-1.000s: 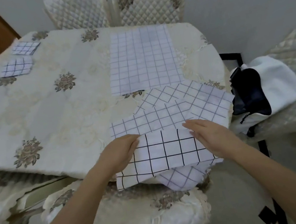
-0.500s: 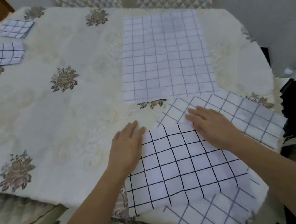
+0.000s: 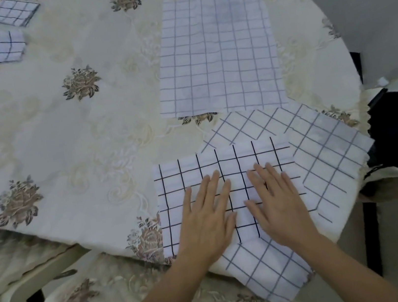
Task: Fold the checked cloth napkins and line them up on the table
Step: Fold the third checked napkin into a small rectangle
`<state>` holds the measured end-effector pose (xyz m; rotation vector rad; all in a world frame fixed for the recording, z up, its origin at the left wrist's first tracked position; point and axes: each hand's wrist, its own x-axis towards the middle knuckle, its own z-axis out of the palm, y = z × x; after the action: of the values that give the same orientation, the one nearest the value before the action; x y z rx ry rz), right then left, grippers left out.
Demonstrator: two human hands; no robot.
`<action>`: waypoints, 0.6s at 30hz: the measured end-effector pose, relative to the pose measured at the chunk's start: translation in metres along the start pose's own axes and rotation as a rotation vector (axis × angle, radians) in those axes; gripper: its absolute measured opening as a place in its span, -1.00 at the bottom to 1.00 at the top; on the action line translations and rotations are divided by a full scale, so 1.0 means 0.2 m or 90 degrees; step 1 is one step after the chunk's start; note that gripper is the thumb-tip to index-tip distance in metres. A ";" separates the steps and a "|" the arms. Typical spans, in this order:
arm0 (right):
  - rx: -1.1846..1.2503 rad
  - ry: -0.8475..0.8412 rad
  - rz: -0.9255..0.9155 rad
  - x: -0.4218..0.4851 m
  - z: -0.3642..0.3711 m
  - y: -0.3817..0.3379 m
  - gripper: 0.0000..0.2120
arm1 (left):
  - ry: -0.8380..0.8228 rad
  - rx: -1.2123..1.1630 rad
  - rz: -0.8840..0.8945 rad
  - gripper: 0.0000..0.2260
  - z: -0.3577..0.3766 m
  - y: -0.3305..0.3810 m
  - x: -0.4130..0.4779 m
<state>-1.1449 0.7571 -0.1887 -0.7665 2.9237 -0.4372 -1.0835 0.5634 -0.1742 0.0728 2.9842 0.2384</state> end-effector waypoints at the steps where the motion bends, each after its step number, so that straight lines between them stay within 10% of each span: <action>1: -0.009 -0.010 0.013 -0.01 0.02 -0.01 -0.39 | -0.005 0.009 -0.008 -0.42 0.03 0.01 0.00; 18: -0.088 -0.012 0.071 -0.07 0.07 0.10 -0.28 | 0.006 0.020 -0.041 -0.39 0.10 -0.11 -0.08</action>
<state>-1.1388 0.7772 -0.2086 -0.6147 2.9848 -0.2198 -1.0647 0.5437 -0.1959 -0.0216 2.9946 0.1845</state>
